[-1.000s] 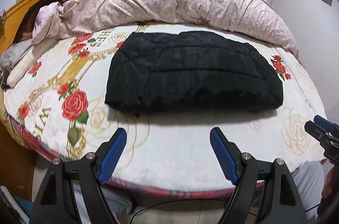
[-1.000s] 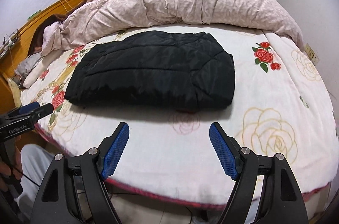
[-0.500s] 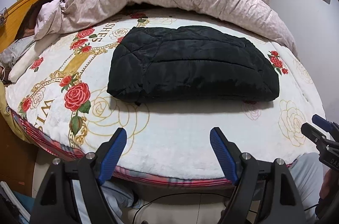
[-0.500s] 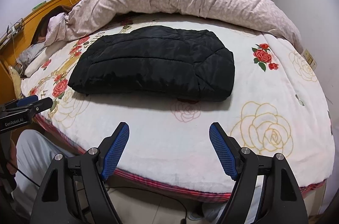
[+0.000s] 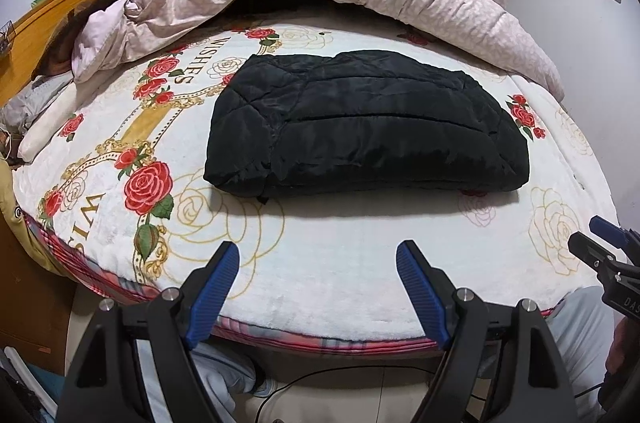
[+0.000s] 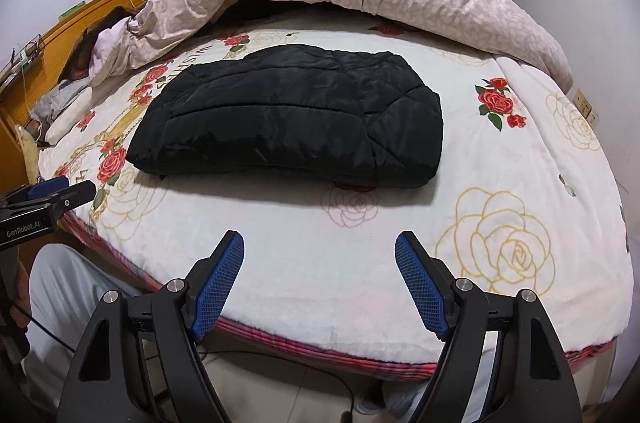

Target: Fold large clothes

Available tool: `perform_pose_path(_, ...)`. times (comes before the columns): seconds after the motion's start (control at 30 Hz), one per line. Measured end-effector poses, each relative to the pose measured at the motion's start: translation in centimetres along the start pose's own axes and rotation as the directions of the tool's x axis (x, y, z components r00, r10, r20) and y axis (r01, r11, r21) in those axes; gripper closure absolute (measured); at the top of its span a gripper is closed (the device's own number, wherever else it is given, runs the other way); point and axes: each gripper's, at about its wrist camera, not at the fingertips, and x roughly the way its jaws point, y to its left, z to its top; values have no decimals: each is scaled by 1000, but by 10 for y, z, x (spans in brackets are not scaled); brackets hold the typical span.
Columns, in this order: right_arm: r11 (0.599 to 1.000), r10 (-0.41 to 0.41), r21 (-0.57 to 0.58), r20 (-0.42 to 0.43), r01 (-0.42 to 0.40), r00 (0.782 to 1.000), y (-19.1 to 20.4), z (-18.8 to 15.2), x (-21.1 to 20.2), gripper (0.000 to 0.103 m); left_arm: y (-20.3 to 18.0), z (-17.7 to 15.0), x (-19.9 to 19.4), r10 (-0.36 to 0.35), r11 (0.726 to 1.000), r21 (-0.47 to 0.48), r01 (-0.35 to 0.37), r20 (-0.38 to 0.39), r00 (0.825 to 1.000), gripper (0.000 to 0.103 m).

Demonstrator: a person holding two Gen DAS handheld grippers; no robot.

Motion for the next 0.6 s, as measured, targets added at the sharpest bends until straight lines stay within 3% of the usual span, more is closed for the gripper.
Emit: perform_pose_path(0.6,1000,-1,15,22,0,1000,-4,6,-2,25,-1,4,0,-16,1000,-4,16,-1,1000,20)
